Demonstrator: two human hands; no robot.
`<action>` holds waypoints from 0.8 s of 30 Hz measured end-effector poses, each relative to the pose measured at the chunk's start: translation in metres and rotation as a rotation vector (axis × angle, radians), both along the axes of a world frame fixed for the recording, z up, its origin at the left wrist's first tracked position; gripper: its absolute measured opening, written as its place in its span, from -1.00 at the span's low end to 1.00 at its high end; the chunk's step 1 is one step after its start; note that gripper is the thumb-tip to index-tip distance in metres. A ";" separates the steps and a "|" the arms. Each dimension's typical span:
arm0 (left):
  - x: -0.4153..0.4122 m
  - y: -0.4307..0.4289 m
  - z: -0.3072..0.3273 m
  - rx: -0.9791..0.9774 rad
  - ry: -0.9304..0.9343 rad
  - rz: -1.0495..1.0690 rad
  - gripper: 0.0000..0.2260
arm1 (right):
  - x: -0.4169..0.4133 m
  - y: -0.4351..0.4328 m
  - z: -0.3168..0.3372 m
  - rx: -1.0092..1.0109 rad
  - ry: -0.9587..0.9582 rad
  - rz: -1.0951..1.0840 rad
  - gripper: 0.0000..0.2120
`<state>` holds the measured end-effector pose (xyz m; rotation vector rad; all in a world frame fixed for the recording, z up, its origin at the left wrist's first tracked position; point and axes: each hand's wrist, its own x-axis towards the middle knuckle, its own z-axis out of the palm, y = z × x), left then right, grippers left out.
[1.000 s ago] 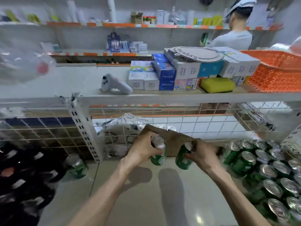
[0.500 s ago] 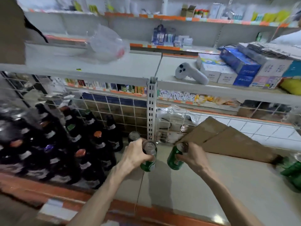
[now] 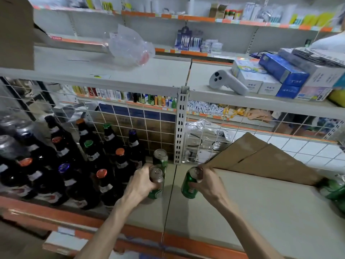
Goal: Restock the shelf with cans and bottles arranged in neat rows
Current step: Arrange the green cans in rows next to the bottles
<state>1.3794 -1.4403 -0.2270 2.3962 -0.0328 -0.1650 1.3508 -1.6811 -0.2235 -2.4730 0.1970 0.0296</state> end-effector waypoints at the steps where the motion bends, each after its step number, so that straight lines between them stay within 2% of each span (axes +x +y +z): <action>1: 0.000 0.003 -0.002 -0.001 -0.003 0.001 -0.56 | 0.000 0.003 -0.002 0.001 -0.002 0.002 -0.41; 24: 0.026 0.015 -0.038 -0.113 0.052 -0.053 -0.54 | 0.004 0.036 -0.027 0.001 0.035 0.003 -0.37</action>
